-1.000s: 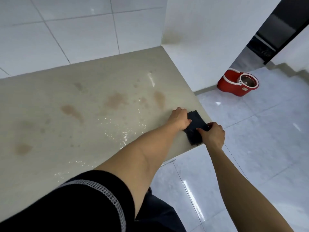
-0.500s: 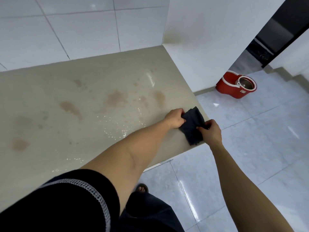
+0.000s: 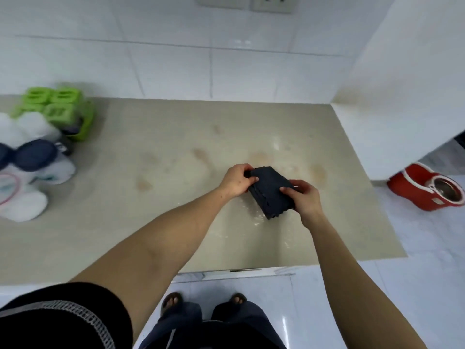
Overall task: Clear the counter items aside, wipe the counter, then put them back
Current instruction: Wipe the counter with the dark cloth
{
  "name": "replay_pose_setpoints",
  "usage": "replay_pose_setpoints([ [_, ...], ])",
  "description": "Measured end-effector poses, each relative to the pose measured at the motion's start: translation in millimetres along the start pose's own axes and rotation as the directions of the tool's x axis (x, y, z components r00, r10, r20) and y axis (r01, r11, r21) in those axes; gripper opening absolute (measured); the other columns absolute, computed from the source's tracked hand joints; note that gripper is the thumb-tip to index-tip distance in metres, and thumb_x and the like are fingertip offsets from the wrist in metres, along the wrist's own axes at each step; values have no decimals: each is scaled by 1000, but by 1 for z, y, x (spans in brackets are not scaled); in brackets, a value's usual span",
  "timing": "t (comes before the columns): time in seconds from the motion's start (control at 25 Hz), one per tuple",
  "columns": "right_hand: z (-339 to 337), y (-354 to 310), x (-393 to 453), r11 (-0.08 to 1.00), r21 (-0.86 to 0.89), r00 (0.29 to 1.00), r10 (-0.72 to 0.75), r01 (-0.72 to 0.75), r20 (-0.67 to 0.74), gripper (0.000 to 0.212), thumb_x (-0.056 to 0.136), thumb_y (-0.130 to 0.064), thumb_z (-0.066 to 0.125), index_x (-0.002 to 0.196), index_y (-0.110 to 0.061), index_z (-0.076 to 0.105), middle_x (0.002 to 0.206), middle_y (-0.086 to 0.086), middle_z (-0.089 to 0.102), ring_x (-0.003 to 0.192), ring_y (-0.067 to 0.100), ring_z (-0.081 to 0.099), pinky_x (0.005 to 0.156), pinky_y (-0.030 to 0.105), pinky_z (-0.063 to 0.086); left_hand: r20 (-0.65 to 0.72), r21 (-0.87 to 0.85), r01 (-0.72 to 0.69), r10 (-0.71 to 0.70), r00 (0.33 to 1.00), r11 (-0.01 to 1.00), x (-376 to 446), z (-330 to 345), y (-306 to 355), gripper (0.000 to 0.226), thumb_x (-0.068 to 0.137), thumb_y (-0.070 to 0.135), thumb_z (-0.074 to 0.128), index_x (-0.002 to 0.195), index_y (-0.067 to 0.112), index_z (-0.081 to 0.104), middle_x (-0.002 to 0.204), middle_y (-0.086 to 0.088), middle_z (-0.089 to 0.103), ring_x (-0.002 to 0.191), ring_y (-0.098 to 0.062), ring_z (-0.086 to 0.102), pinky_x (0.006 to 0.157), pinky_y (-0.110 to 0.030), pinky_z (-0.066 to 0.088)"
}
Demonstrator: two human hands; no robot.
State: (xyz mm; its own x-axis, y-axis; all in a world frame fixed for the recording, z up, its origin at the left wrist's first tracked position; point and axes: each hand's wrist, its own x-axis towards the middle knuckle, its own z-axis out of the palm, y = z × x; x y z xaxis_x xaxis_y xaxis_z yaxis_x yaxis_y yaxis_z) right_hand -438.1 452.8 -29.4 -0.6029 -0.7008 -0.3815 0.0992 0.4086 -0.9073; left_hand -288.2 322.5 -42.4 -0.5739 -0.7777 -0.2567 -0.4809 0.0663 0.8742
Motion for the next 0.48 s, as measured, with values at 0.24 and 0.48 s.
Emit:
replay_pose_setpoints([
  [0.24, 173, -9, -38, 995, -88, 966, 58, -37, 253, 14, 79, -6, 71, 83, -14, 61, 82, 7, 68, 69, 20, 63, 52, 28, 52, -264, -22, 155, -156, 952, 988, -68, -153, -89, 24, 82, 9, 72, 104, 3, 68, 97, -16, 67, 80, -24, 63, 75, -38, 58],
  [0.48, 292, -2, -75, 986, -156, 953, 97, -54, 285, 17, 75, -4, 75, 77, -13, 60, 89, 13, 68, 80, 28, 65, 81, 46, 58, -376, 126, 247, -184, 908, 961, -105, -247, -151, 27, 81, 13, 73, 107, 7, 70, 103, -12, 71, 96, -26, 65, 85, -29, 50],
])
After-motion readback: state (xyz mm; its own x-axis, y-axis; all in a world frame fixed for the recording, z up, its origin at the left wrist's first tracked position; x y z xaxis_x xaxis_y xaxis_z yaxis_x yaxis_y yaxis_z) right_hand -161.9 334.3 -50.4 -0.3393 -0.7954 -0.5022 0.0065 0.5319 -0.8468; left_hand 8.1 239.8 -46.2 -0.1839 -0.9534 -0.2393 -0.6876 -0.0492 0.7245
